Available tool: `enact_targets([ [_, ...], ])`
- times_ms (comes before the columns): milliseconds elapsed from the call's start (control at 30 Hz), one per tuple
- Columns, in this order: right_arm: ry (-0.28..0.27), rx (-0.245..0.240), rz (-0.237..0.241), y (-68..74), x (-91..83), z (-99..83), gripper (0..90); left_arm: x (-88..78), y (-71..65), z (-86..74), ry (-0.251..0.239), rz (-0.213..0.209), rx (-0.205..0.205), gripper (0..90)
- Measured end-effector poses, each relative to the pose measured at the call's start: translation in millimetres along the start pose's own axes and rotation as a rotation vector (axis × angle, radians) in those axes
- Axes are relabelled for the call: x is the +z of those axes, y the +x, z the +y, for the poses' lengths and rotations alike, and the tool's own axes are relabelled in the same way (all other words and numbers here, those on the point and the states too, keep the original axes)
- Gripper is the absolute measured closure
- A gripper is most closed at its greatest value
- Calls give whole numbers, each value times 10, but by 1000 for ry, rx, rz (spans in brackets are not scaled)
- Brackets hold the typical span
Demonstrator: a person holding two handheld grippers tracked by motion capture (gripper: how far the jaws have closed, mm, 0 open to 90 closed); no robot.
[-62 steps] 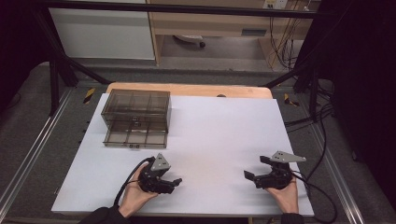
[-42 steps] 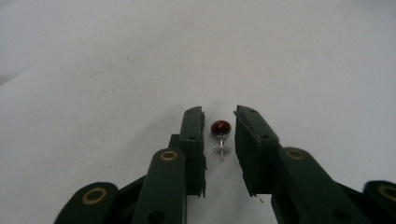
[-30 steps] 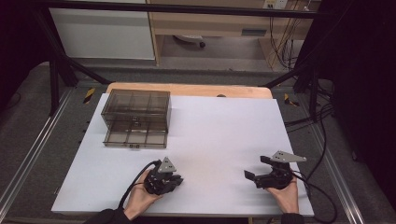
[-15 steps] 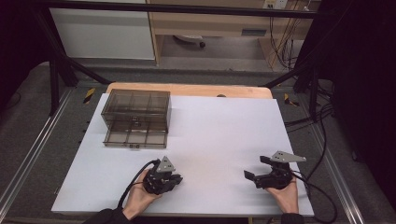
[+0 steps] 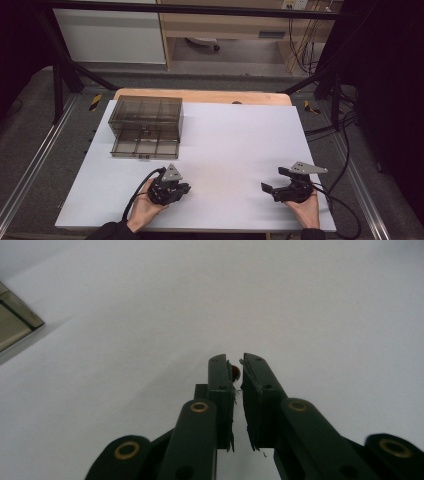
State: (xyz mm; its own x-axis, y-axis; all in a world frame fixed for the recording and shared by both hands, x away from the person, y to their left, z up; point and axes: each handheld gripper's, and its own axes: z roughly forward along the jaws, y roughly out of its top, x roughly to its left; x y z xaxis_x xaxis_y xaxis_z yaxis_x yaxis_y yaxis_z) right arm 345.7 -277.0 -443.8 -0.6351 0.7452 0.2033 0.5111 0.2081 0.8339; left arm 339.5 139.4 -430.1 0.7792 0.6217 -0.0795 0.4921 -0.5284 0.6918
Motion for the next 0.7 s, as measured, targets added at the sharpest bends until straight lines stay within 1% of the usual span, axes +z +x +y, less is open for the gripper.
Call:
enact_targets([
  [67, 1, 1, 0, 0, 1, 0, 6, -12, 15, 0, -3, 2, -1, 825],
  [233, 1, 1, -1, -2, -3, 1, 6, -112, 123, -5, -10, 18, -17, 825],
  [267, 1, 1, -1, -2, -3, 1, 6, -112, 123, -5, -10, 18, -17, 825],
  [300, 0, 4, -3, -2, -7, 3, 6, -147, 165, -9, -14, 27, -23, 825],
  [333, 0, 4, -3, -2, -7, 3, 6, -147, 165, -9, -14, 27, -23, 825],
  [367, 0, 5, -2, -2, -10, 3, 6, -186, 214, -10, -17, 37, -29, 825],
  [433, 0, 6, -2, 0, -6, 2, 6, -215, 253, -9, -21, 43, -37, 825],
  [500, 1, 4, -1, 1, -2, 1, 6, -231, 276, -8, -22, 47, -39, 825],
  [533, 1, 4, -2, 0, -1, 1, 6, -259, 319, -8, -24, 56, -42, 825],
  [600, 0, 6, -2, 1, -4, 2, 6, -283, 361, -9, -19, 65, -43, 826],
  [667, 0, 4, -1, -1, -8, 3, 6, -292, 379, -11, -19, 69, -44, 826],
  [700, 0, 4, -2, -2, -10, 3, 6, -322, 429, -18, -20, 78, -49, 826],
])
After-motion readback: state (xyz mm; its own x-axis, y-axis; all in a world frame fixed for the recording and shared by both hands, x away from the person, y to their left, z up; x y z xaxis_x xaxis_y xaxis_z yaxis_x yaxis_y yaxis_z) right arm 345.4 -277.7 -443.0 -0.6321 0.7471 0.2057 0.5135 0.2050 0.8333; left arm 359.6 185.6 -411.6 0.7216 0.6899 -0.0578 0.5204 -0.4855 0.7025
